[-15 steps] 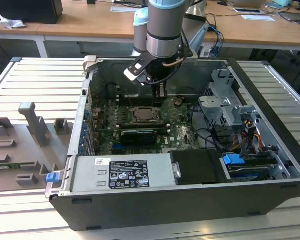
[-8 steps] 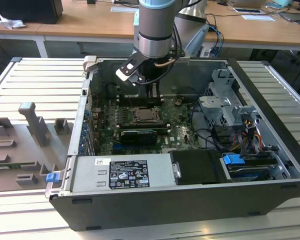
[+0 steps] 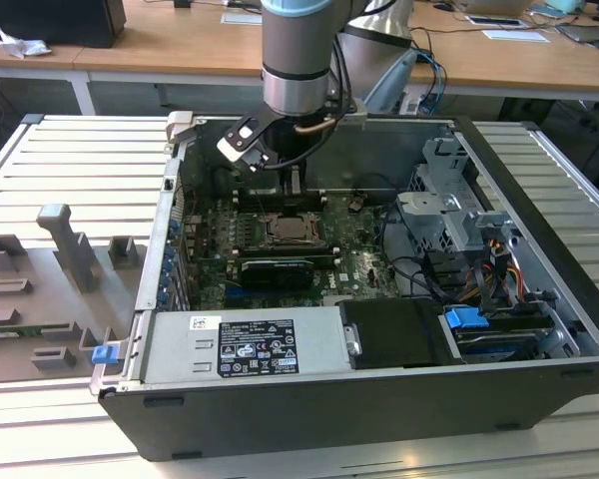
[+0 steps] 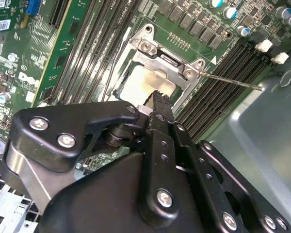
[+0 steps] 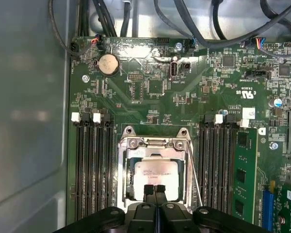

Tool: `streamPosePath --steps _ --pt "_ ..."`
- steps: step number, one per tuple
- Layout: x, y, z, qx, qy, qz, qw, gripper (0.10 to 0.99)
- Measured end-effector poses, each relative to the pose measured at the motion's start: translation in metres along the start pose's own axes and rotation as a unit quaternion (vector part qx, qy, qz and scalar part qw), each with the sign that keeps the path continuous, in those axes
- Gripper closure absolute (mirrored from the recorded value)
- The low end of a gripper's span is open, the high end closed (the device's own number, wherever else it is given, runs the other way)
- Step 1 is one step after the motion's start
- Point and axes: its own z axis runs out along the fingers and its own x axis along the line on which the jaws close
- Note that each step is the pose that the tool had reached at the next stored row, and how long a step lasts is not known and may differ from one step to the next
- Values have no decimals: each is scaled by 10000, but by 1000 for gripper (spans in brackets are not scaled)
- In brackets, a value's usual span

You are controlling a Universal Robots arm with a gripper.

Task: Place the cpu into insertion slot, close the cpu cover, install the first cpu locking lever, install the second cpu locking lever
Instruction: 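Install the first cpu locking lever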

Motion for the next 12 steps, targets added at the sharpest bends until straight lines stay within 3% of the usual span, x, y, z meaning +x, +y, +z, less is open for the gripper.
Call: streamPosePath --steps 3,12 --pt "1 1 -42 0 1 0 10000 980" --pt "5 7 -295 0 -8 0 10000 980"
